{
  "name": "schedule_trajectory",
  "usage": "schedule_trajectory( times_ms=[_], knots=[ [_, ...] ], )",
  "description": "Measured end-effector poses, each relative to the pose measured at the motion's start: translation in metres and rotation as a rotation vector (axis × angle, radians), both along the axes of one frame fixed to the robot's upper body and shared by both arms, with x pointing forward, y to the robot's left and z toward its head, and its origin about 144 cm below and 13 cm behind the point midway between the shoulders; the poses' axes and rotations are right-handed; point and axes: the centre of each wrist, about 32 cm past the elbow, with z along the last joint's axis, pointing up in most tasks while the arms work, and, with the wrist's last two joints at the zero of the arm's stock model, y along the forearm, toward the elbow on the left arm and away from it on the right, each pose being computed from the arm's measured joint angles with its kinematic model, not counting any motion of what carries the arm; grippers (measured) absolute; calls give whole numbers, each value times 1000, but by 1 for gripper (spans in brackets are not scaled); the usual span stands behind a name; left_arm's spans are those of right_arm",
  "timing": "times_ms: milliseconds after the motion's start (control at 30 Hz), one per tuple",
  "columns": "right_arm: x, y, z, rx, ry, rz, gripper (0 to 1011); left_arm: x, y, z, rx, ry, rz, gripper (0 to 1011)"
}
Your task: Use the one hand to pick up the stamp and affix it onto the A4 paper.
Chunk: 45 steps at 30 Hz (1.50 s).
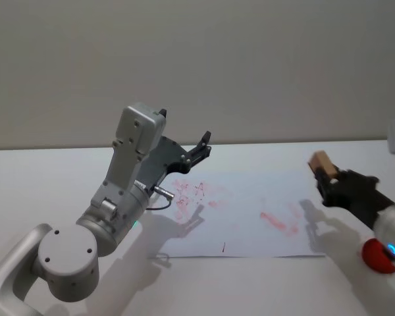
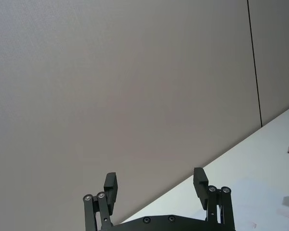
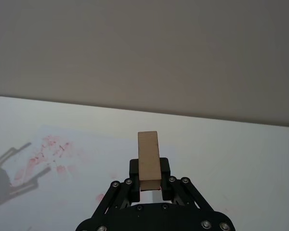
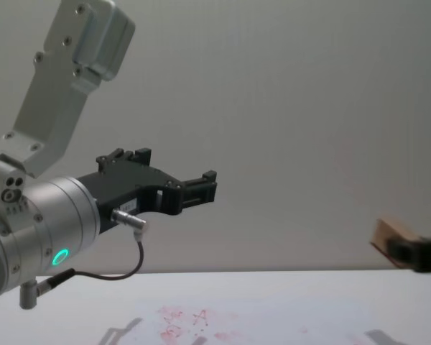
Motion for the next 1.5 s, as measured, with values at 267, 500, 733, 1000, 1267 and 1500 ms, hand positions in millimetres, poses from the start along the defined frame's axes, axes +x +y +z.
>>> schedule_trajectory(
  times_ms=[267, 500, 733, 1000, 1267, 1500],
  knots=[
    [-26, -28, -6, -47, 67, -45, 218, 0, 0, 0, 0, 0, 0, 1001],
    [-46, -47, -11, -95, 121, -62, 218, 0, 0, 0, 0, 0, 0, 1001],
    [-59, -60, -14, -140, 159, -70, 218, 0, 0, 0, 0, 0, 0, 1001],
    [-65, -68, -16, -174, 186, -70, 218, 0, 0, 0, 0, 0, 0, 1001],
    [-64, -69, -17, -194, 206, -53, 218, 0, 0, 0, 0, 0, 0, 1001],
    [-63, -68, -18, -203, 216, -43, 275, 0, 0, 0, 0, 0, 0, 1001]
  ],
)
